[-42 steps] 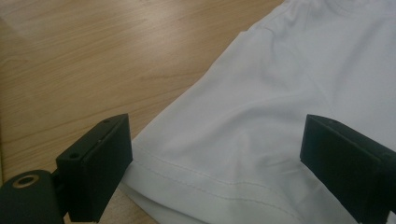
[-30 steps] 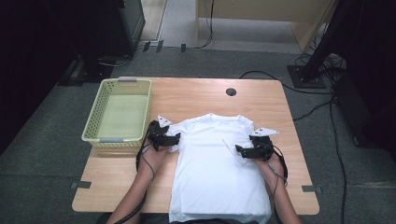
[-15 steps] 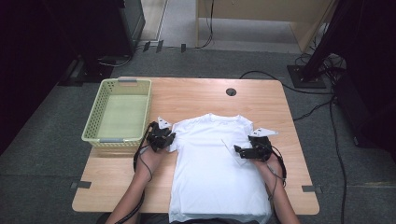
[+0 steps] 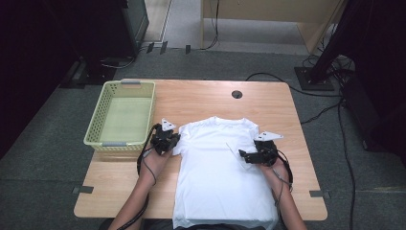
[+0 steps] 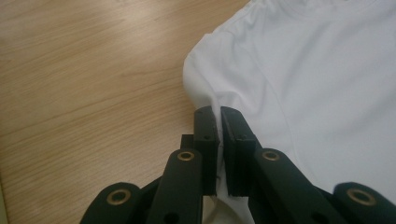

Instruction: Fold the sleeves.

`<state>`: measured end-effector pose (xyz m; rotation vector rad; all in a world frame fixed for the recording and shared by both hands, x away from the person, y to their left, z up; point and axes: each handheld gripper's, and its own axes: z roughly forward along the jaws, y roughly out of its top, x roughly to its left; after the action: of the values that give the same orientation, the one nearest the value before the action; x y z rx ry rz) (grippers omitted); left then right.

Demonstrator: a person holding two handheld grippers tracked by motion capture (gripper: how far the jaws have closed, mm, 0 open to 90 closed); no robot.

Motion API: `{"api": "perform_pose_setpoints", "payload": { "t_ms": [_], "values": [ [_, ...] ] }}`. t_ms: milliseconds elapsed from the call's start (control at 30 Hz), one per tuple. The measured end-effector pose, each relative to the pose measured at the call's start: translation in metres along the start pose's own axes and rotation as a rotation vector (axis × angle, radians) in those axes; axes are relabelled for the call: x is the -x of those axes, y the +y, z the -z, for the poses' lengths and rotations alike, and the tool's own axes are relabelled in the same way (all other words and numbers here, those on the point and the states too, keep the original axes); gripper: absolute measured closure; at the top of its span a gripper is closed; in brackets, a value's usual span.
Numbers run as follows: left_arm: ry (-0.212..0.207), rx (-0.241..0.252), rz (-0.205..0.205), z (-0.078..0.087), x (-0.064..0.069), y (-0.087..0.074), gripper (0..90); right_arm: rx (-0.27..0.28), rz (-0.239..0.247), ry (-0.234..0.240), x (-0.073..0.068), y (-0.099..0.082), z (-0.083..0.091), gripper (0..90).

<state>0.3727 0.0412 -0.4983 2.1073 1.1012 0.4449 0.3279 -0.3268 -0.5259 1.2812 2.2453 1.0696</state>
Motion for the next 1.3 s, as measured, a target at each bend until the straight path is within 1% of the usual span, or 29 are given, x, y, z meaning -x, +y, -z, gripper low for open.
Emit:
{"api": "perform_pose_setpoints", "payload": {
  "t_ms": [67,133,200,267,400,467,533,633,700,767,833,867,900,1100,1167,1300],
  "values": [
    [0.002,0.003,-0.009,0.001,0.003,0.001,87.5,-0.001,0.012,-0.003,-0.001,0.000,-0.001,16.4],
    [0.002,0.004,-0.015,0.002,0.005,0.002,87.5,0.000,0.010,-0.005,-0.001,0.000,-0.001,15.7],
    [-0.003,0.006,-0.007,0.002,0.006,0.003,87.5,0.003,0.009,-0.006,-0.002,0.000,-0.001,15.6],
    [-0.009,-0.001,0.014,0.003,0.006,0.004,87.4,0.004,0.002,-0.008,-0.002,-0.001,-0.001,15.2],
    [-0.018,-0.001,0.022,0.004,0.008,0.006,87.5,0.004,-0.001,-0.009,-0.003,-0.001,-0.001,14.9],
    [-0.022,-0.014,0.006,0.002,0.011,0.007,87.4,0.003,-0.002,-0.017,-0.004,-0.001,-0.001,14.8],
    [-0.030,-0.024,0.005,-0.001,0.012,0.008,87.5,-0.001,0.015,-0.027,-0.006,-0.001,-0.002,13.8],
    [-0.042,-0.039,0.007,-0.004,0.015,0.010,87.5,-0.004,0.013,-0.031,-0.007,-0.001,-0.002,12.5],
    [-0.043,-0.039,-0.004,-0.005,0.017,0.013,87.4,-0.005,0.011,-0.030,-0.007,-0.001,-0.003,12.4],
    [-0.036,-0.046,0.003,-0.006,0.019,0.016,87.3,-0.005,0.011,-0.028,-0.007,-0.001,-0.003,12.2],
    [-0.053,-0.046,0.031,-0.008,0.020,0.018,87.4,-0.005,0.012,-0.028,-0.006,-0.001,-0.003,12.2],
    [-0.055,-0.050,0.026,-0.009,0.022,0.019,87.3,-0.005,0.011,-0.028,-0.007,-0.001,-0.003,12.2],
    [-0.052,-0.053,0.013,-0.009,0.023,0.019,87.4,-0.005,0.011,-0.028,-0.006,-0.001,-0.003,12.2],
    [-0.043,-0.050,-0.015,-0.006,0.031,0.017,87.4,-0.005,0.011,-0.024,-0.006,-0.001,-0.003,11.7],
    [-0.044,-0.047,-0.027,-0.005,0.034,0.018,87.3,-0.006,0.014,-0.020,-0.006,-0.001,-0.003,11.3],
    [-0.052,-0.039,-0.038,-0.002,0.039,0.019,87.3,-0.006,0.014,-0.018,-0.006,-0.001,-0.003,11.1]
  ]
}}
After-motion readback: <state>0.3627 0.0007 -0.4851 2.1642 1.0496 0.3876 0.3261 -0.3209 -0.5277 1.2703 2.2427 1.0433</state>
